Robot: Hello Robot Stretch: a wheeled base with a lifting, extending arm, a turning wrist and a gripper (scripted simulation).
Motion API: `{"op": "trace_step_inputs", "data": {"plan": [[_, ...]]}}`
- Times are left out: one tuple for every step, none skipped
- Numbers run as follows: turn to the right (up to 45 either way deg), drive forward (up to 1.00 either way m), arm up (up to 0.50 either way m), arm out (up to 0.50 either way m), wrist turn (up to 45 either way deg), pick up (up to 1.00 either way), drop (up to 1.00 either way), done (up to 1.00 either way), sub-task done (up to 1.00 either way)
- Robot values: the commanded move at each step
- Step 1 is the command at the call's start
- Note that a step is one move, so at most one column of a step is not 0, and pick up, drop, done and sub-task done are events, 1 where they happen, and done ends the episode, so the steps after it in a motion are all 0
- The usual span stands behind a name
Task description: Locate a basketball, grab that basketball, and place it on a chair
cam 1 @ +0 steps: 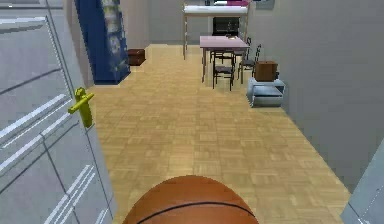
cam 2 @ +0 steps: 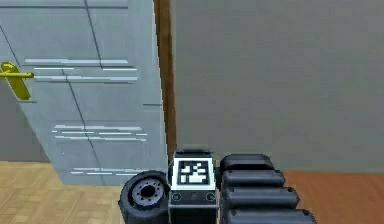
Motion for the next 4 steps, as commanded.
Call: {"op": "trace_step_inputs", "data": {"plan": [[0.0, 1.00, 0.00, 0.00, 0.0, 0.00, 0.00, 0.00, 0.00], [0.0, 0.25, 0.00, 0.00, 0.0, 0.00, 0.00, 0.00, 0.00], [0.0, 1.00, 0.00, 0.00, 0.0, 0.00, 0.00, 0.00, 0.00], [0.0, 1.00, 0.00, 0.00, 0.0, 0.00, 0.00, 0.00, 0.00]]}}
